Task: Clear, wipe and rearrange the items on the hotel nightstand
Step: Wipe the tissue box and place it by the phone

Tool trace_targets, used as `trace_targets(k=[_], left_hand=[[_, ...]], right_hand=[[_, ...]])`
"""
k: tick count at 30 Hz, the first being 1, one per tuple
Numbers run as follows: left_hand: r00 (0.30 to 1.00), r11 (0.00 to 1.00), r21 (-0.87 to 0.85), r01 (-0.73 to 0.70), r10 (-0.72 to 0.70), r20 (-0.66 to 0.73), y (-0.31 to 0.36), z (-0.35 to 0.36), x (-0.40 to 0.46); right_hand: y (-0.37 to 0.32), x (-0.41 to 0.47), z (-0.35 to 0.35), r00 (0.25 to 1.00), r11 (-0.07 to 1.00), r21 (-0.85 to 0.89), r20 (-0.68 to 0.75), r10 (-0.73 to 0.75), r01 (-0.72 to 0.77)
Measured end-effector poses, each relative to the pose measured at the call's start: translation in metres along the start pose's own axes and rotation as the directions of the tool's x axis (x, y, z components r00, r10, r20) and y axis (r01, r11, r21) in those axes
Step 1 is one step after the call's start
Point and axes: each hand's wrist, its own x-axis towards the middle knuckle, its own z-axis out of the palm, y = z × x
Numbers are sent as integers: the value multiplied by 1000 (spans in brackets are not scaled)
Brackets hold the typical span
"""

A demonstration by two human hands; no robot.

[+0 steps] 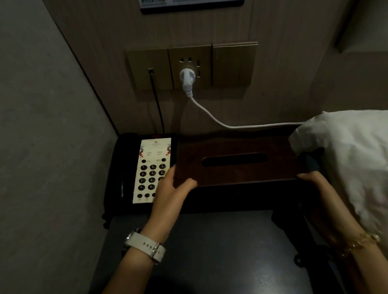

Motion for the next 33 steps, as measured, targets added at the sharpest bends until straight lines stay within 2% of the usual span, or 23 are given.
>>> trace_targets(k=[3, 11, 16, 19, 24, 29, 33], left_hand=[[1000, 999, 35, -15, 14, 17, -4, -6, 3], [996, 964, 254, -77, 84, -18, -11, -6, 15], [963, 835, 524, -171, 255, -91, -15, 0, 15], [935, 766, 609, -205, 337, -109, -16, 1, 15], [906, 639, 719, -273, 422, -31, -20, 9, 12], [918, 536, 781, -320, 381, 114, -26, 10, 18], [919, 508, 792, -339, 361, 161, -27, 7, 19]], right_hand=[[0, 10, 1, 1000, 1000, -1, 23, -14, 14], [17, 34, -1, 973, 944, -247, -22, -231, 219], [18, 39, 6, 926, 869, -336, 31, -376, 364], [20, 41, 8, 912, 846, -356, 48, -408, 397], [23, 43, 8, 908, 842, -362, 31, -417, 399], [26, 41, 11, 921, 866, -331, 27, -388, 374], [26, 40, 12, 930, 880, -313, 33, -367, 358]])
